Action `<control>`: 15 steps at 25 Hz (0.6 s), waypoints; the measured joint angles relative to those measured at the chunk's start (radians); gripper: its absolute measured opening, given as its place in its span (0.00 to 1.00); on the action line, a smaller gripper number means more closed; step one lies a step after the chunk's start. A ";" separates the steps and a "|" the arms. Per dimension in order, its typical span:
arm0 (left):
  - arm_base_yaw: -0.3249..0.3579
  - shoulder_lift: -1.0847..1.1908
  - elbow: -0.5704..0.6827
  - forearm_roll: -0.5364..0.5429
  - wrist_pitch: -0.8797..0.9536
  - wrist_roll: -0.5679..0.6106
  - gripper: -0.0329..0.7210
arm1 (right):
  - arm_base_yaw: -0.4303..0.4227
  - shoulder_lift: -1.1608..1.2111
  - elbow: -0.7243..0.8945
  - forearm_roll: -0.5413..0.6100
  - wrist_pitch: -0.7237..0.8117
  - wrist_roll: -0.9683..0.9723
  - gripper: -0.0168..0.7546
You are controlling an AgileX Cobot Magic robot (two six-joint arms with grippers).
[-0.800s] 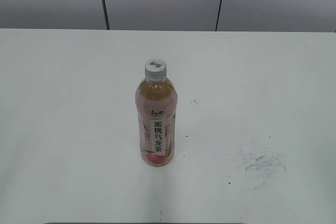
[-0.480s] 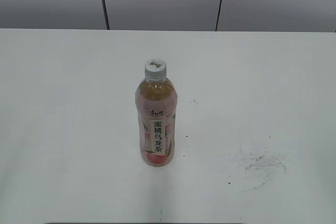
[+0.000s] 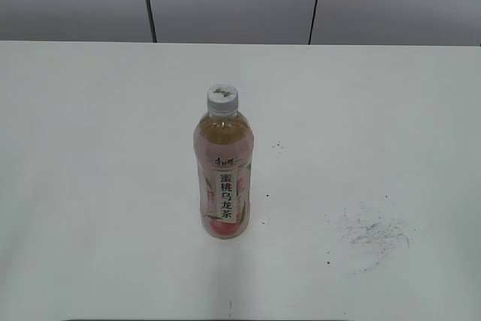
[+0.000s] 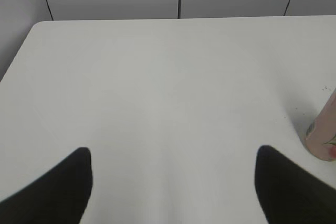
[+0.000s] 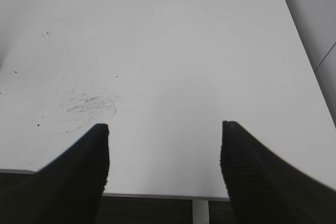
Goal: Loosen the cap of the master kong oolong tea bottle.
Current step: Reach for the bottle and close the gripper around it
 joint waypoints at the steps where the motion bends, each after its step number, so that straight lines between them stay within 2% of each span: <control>1: 0.000 0.000 0.000 0.000 0.000 0.000 0.79 | 0.000 0.000 0.000 0.000 -0.002 0.000 0.67; 15: 0.000 0.000 0.000 -0.008 0.000 0.000 0.79 | 0.000 0.000 0.000 0.000 -0.007 0.001 0.67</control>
